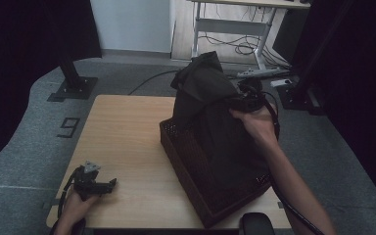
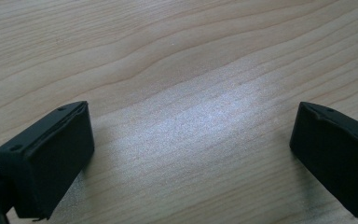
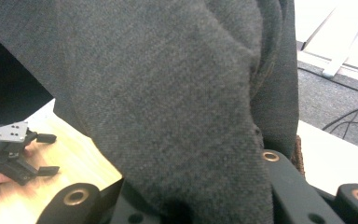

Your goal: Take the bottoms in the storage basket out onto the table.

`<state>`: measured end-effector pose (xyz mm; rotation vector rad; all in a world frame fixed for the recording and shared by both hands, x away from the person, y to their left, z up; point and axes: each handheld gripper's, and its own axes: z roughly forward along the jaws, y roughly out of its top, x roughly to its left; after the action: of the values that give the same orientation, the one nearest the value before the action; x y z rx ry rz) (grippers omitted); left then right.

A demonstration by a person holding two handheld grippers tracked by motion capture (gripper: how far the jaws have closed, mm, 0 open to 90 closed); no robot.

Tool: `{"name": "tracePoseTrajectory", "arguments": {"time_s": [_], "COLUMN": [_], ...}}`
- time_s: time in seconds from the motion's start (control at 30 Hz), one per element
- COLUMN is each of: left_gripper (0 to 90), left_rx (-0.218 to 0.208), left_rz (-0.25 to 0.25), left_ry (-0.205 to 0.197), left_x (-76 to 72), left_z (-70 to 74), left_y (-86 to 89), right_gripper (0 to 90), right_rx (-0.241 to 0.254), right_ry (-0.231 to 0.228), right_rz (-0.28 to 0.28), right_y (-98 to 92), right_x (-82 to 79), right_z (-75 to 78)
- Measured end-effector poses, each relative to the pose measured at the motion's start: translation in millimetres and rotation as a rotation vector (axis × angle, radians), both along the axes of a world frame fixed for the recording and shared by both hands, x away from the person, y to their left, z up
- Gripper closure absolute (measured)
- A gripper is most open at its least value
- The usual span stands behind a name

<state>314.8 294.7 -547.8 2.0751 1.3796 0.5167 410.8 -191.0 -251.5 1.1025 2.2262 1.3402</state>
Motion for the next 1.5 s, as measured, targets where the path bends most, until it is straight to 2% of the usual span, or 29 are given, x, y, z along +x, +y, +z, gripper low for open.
{"name": "tracePoseTrajectory", "arguments": {"time_s": [0.67, 1.5], "left_gripper": [0.0, 0.0], "left_rx": [0.0, -0.001], "left_rz": [0.0, 0.0], "left_ry": [0.001, 0.001], "left_x": [0.0, 0.0], "left_z": [0.0, 0.0], "left_y": [0.0, 0.0], "right_gripper": [73.8, 73.8], "right_rx": [0.019, 0.021], "right_ry": [-0.012, -0.013], "right_rz": [0.032, 0.101], "right_y": [16.7, 61.1], "right_x": [-2.1, -0.9], "right_z": [24.5, 43.3]}}
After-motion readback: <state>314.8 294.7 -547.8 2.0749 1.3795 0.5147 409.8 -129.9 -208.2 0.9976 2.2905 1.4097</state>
